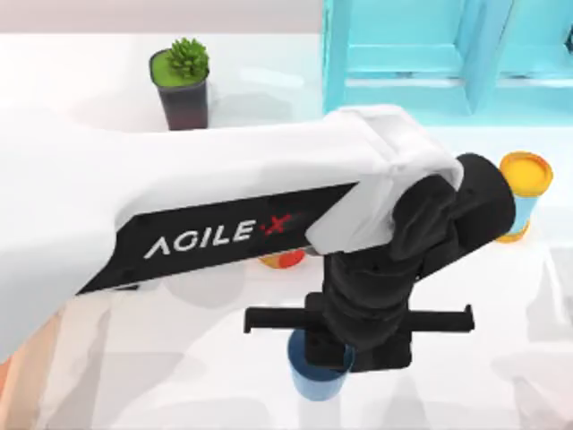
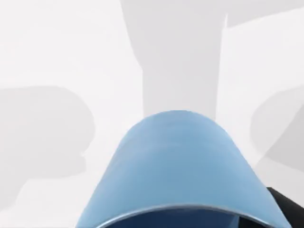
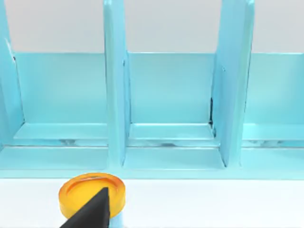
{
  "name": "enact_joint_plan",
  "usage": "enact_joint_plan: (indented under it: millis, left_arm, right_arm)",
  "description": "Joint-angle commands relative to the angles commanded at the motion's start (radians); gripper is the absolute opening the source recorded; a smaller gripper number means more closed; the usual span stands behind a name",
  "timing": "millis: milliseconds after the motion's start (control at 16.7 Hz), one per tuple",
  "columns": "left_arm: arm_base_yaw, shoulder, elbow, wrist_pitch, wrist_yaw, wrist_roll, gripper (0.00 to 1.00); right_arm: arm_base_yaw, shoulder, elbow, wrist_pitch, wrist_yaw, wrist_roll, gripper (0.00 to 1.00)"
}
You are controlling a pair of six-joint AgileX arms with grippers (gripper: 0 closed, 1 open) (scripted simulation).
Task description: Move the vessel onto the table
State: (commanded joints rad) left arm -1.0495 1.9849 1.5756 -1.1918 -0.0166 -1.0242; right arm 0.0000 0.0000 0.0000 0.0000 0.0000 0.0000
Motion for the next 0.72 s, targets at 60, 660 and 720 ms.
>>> enact_joint_plan:
  millis: [60,660,720]
  left_arm:
    - [0.001,0.0,-0.034,0.034,0.0,0.002,0.0]
    - [0.004,0.0,-0.08,0.08,-0.001,0.005,0.3]
    - [0.004,0.0,-0.08,0.08,-0.001,0.005,0.38]
  right_arm:
    - [0.0,0.0,0.0,0.0,0.0,0.0,1.0]
    - [0.0,0.0,0.0,0.0,0.0,0.0,1.0]
    - [0.0,0.0,0.0,0.0,0.0,0.0,1.0]
